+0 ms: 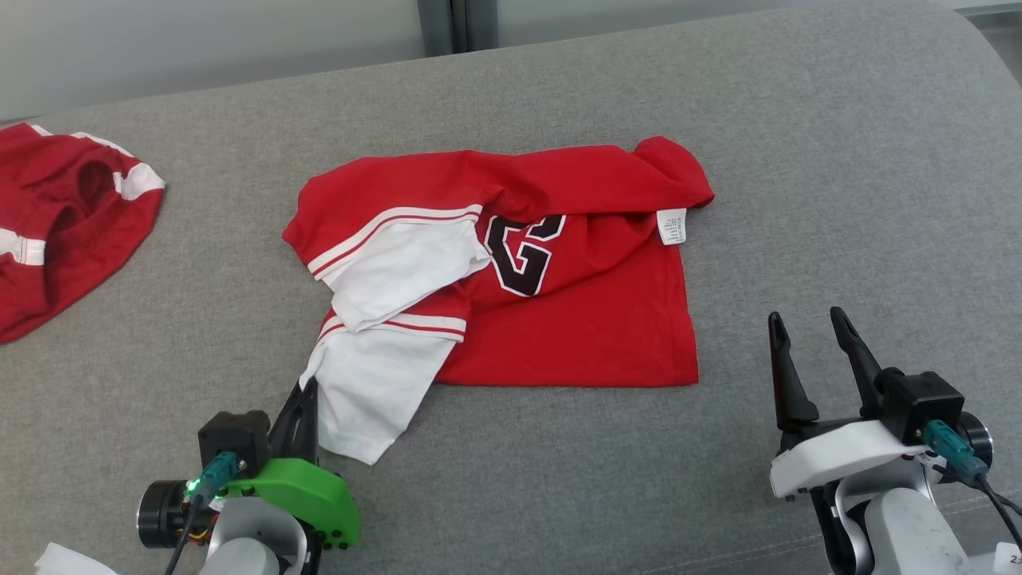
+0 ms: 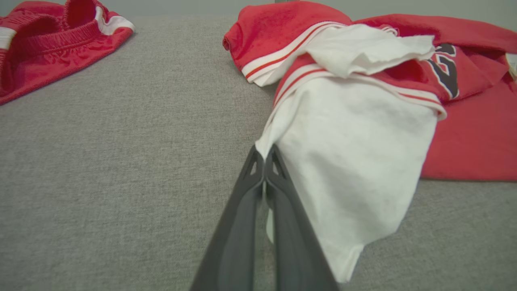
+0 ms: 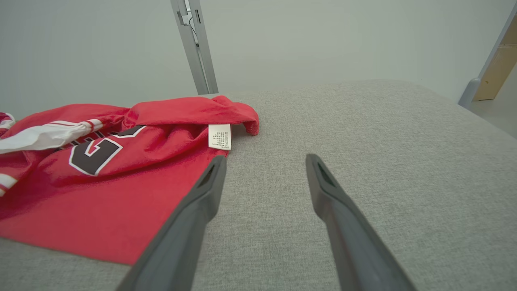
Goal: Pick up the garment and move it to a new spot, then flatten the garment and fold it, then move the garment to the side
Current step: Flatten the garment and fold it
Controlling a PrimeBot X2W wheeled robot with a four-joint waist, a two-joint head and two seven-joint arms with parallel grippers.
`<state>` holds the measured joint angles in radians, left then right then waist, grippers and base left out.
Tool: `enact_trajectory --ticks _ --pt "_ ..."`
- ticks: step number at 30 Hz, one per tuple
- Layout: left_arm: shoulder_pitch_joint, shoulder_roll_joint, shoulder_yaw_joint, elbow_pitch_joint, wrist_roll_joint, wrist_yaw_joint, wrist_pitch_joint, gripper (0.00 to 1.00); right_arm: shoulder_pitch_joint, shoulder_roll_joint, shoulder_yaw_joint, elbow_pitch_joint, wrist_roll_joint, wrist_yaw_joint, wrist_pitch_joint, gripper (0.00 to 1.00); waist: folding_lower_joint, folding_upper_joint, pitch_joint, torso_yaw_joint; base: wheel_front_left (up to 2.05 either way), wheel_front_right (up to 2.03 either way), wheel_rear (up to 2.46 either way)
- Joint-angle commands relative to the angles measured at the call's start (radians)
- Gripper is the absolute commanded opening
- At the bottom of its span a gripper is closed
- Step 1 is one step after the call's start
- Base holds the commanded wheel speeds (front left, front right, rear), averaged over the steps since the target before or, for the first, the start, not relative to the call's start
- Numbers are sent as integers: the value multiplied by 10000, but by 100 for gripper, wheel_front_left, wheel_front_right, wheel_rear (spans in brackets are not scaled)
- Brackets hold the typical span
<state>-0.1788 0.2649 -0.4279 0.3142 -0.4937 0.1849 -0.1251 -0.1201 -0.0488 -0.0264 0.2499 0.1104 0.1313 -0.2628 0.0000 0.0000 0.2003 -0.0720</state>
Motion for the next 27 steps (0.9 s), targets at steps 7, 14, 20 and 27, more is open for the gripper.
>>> enact_trajectory --ticks 7,14,20,27 --pt "-10 -111 150 350 -109 180 -460 100 -89 -29 -109 142 -129 -10 -31 100 0 0 -75 -16 0 0 0" --pt "46 -33 416 111 -126 304 -944 100 35 -26 -73 263 -189 -10 -31 100 0 0 -327 121 0 0 0" --pt "338 -230 463 -476 12 410 -1235 100 39 -28 495 1001 -187 -10 -31 100 0 0 -468 438 0 0 0" --pt "578 -571 270 -777 178 356 -1347 100 -728 -32 924 2923 -437 -10 -31 100 0 0 -389 1028 0 0 0"
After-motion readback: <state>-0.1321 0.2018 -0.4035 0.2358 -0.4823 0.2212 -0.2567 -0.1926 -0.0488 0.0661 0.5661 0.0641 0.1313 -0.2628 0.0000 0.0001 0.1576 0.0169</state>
